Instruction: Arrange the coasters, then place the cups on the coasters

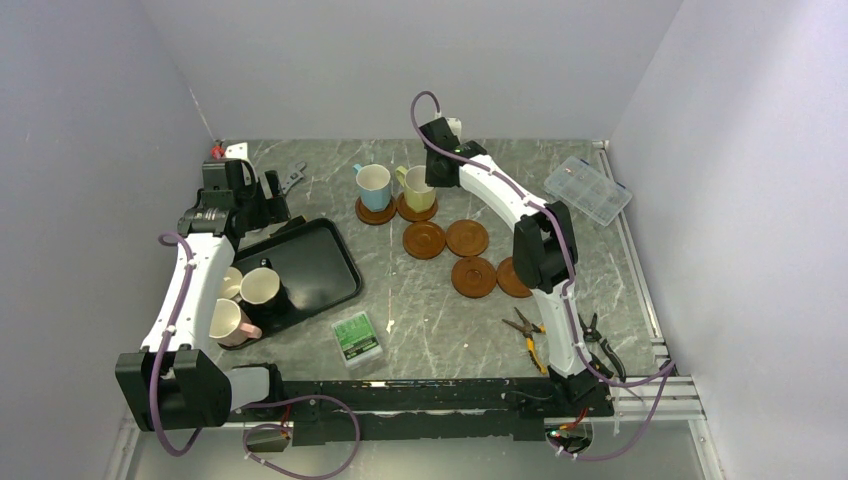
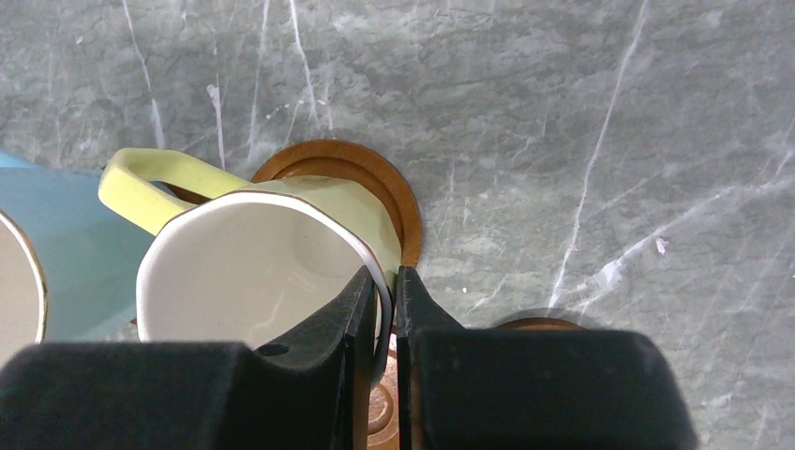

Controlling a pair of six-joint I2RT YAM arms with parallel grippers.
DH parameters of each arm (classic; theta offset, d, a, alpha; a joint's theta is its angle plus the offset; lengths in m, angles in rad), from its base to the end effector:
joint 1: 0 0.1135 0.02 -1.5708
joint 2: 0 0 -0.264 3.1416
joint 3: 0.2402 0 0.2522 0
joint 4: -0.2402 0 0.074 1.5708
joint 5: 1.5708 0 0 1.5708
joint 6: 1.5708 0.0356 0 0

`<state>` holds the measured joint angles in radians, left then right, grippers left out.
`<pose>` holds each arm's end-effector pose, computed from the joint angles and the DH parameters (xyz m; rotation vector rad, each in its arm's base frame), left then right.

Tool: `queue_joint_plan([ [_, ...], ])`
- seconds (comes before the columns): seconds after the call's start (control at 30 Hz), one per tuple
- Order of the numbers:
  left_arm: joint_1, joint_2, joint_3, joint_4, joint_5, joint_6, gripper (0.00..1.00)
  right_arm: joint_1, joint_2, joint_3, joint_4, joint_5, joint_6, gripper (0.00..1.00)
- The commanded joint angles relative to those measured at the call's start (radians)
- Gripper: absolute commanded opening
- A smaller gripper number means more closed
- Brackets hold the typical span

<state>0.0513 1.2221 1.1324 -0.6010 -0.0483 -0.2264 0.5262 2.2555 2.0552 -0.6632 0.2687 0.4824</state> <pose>0.2632 0.0152 0.3296 -0.3383 2.2354 -0.0387 0.4452 0.2476 0.2457 0.0671 2.3972 0.1438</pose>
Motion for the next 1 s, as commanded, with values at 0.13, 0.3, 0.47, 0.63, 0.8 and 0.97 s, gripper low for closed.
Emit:
queue_joint_plan([
  [0.13,0.004,-0.003,0.011,0.037,0.019,0.001,0.91,0.01,-0.068,0.056,0.055,0.072,0.014,0.0],
  [0.3,0.004,-0.001,0.012,0.037,0.021,0.001,0.91,0.016,-0.05,0.067,0.053,0.072,0.012,0.0],
  [0.47,0.004,-0.001,0.012,0.037,0.021,0.001,0.91,0.023,-0.028,0.088,0.042,0.076,0.01,0.0],
  [0.63,0.004,-0.002,0.011,0.037,0.021,0.001,0.91,0.029,-0.022,0.089,0.041,0.083,0.008,0.0],
  [0.8,0.004,-0.001,0.012,0.036,0.022,0.001,0.91,0.031,-0.009,0.098,0.033,0.088,0.005,0.0],
  [0.97,0.004,-0.001,0.011,0.035,0.022,0.001,0.91,0.032,-0.001,0.1,0.032,0.096,0.001,0.0],
])
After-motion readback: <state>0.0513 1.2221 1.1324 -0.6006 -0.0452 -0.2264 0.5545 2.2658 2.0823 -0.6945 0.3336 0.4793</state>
